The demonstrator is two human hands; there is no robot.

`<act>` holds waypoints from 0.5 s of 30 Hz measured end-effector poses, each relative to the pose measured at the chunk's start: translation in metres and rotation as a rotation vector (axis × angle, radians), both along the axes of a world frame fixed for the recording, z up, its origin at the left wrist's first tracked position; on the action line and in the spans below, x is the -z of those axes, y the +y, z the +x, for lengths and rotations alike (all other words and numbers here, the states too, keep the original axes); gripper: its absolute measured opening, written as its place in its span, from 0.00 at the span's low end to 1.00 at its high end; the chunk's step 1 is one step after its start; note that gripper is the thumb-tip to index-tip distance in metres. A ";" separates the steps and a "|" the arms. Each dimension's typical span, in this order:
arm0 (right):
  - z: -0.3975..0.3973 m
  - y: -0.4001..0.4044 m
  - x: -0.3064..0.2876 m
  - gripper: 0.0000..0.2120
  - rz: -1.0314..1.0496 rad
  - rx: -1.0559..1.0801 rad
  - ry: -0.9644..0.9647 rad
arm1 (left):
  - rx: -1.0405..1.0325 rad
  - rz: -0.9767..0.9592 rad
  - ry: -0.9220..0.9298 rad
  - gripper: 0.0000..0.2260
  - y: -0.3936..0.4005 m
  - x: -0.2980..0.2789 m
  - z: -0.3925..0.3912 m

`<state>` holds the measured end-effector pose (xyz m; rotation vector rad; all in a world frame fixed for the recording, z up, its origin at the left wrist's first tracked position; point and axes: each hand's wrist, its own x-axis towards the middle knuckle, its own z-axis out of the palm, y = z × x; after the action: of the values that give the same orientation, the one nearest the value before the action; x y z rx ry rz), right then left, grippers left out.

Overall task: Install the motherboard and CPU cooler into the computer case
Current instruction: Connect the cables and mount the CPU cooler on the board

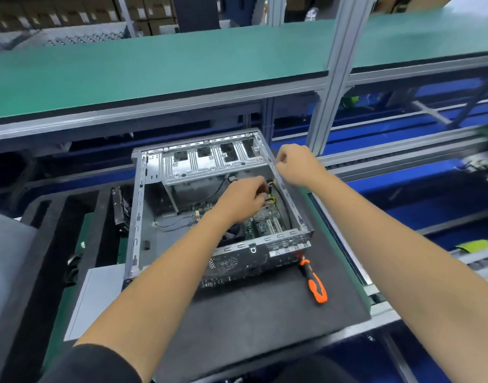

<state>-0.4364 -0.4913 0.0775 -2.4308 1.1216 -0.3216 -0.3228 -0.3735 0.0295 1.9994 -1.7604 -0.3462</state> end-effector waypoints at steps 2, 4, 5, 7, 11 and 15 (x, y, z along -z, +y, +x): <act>-0.013 -0.003 0.002 0.07 0.005 0.022 0.050 | 0.050 0.000 -0.032 0.04 -0.007 -0.007 -0.021; -0.029 -0.006 0.006 0.09 0.021 0.032 0.090 | 0.088 -0.004 -0.067 0.04 -0.014 -0.013 -0.043; -0.037 -0.008 0.009 0.10 0.033 0.039 0.111 | 0.092 -0.008 -0.081 0.05 -0.017 -0.014 -0.053; -0.055 -0.010 0.018 0.09 0.044 0.046 0.175 | 0.082 -0.035 -0.166 0.05 -0.024 -0.015 -0.071; -0.090 0.000 0.046 0.03 0.086 -0.065 0.428 | 0.073 -0.008 -0.448 0.05 -0.034 -0.006 -0.107; -0.106 0.023 0.077 0.06 0.227 -0.253 0.664 | 0.096 0.289 -0.720 0.07 -0.039 0.002 -0.137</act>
<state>-0.5420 -0.4688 0.0002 -2.4853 0.9957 0.7017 -0.4599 -0.4130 0.0272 2.4468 -2.3409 0.1294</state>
